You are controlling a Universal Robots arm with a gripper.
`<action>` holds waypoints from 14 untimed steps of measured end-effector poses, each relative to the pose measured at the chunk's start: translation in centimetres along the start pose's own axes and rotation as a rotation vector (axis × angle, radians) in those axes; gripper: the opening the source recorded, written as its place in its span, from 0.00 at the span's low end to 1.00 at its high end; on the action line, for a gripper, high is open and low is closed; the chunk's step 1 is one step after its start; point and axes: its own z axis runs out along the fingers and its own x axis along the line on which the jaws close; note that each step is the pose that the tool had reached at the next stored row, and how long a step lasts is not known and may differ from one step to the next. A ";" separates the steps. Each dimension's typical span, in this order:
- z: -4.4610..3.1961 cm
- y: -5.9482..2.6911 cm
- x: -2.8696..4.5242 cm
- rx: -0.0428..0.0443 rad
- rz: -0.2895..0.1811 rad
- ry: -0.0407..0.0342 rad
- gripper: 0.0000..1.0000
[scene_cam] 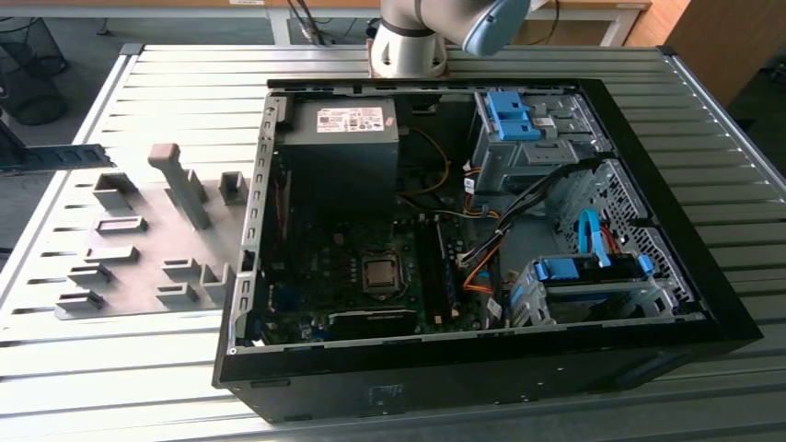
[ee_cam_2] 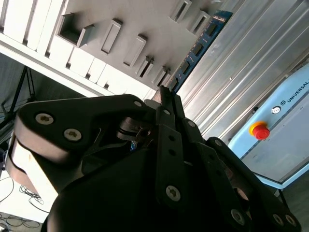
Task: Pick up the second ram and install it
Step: 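Pick up the second ram and move it above second insertion slot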
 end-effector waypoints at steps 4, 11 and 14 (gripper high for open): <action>-0.71 0.01 0.00 0.0001 0.000 -0.0001 0.14; -1.85 0.02 0.00 0.0000 0.000 0.0004 0.14; -2.32 0.04 0.00 0.0000 0.000 0.0005 0.14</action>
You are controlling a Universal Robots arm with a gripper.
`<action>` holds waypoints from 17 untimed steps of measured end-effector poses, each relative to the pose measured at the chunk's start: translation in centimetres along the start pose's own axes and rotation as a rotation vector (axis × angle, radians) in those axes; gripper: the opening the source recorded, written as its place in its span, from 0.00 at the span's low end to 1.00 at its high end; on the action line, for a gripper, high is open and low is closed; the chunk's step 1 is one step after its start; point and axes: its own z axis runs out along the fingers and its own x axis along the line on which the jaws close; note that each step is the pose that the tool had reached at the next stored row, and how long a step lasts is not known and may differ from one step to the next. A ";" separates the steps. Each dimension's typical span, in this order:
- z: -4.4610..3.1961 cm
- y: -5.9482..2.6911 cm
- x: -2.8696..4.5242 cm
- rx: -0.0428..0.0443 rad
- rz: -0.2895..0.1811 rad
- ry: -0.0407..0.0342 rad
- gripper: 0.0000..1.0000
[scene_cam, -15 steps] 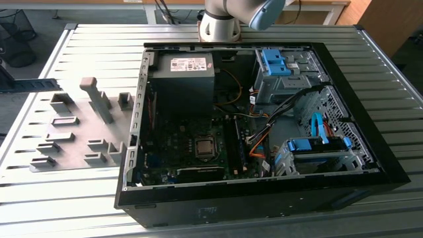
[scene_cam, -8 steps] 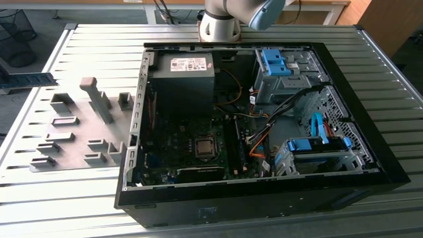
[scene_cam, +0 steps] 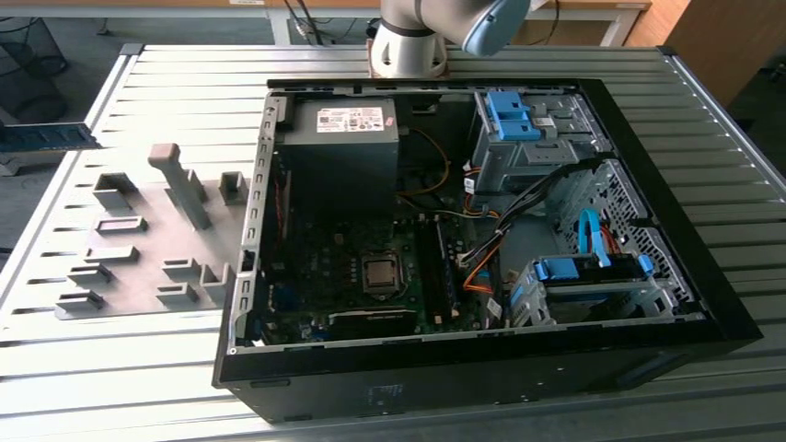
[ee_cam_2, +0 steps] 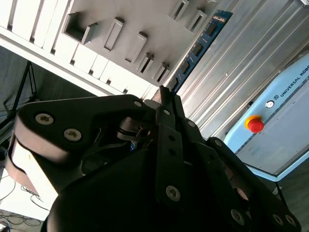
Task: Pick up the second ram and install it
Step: 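Pick up the second ram and move it above second insertion slot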
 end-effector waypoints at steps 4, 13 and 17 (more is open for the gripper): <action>-0.62 0.01 0.00 0.0000 0.000 0.0001 0.14; -1.34 0.01 -0.01 0.0000 0.000 0.0002 0.14; -1.35 -0.08 -0.01 -0.0001 0.000 0.0002 0.14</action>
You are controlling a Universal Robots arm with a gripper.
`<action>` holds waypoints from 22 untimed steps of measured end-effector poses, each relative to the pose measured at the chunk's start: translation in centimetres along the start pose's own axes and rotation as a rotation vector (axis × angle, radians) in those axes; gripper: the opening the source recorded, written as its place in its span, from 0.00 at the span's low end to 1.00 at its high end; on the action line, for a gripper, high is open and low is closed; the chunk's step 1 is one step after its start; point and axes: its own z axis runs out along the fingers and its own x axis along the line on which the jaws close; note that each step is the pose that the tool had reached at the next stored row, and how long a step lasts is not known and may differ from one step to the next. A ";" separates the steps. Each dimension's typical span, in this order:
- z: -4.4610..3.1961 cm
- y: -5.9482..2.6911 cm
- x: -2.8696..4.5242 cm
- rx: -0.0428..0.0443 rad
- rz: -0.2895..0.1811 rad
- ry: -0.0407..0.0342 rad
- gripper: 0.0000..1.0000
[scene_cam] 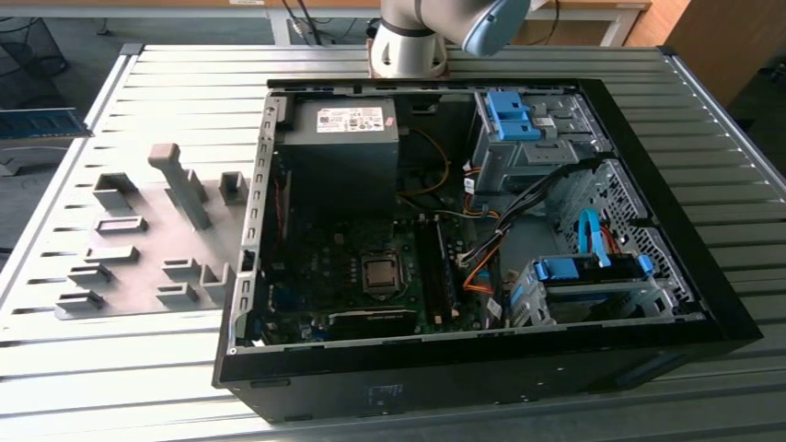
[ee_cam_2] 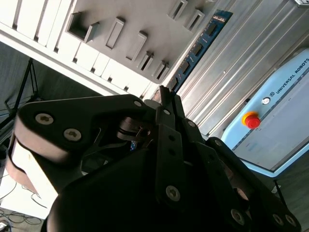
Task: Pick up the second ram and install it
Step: 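Pick up the second ram and move it above second insertion slot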
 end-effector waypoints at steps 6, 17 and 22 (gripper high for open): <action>0.01 -0.24 0.01 0.0002 0.000 -0.0001 0.14; 0.00 -0.50 0.02 0.0001 0.000 -0.0001 0.14; 0.00 -0.59 0.02 0.0001 0.000 -0.0001 0.14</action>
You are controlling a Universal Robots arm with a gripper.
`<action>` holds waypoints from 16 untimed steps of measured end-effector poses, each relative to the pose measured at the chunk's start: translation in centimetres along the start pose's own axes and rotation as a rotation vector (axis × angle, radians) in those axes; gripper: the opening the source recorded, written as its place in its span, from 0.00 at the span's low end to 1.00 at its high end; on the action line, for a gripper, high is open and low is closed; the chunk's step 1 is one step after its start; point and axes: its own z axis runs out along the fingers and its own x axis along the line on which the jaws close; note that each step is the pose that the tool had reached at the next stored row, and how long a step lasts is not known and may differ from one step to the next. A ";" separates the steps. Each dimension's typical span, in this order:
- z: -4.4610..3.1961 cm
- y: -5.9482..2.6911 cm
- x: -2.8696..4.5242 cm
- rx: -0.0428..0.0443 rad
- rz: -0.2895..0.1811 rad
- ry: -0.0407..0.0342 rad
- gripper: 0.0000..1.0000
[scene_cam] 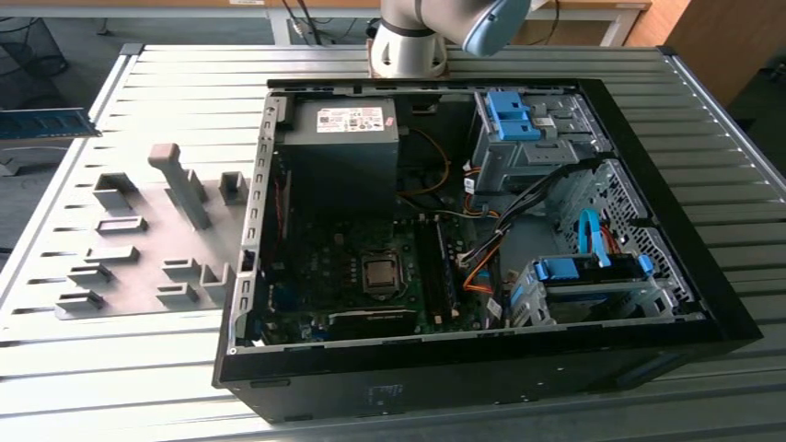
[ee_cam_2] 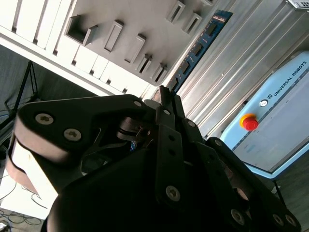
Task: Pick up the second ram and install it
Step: 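Pick up the second ram and move it above second insertion slot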
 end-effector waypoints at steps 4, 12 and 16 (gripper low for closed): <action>0.00 -0.13 0.00 0.0000 0.000 0.0000 0.14; 0.00 -0.34 0.01 0.0000 0.000 0.0000 0.14; 0.00 -0.42 0.01 0.0000 0.000 0.0000 0.14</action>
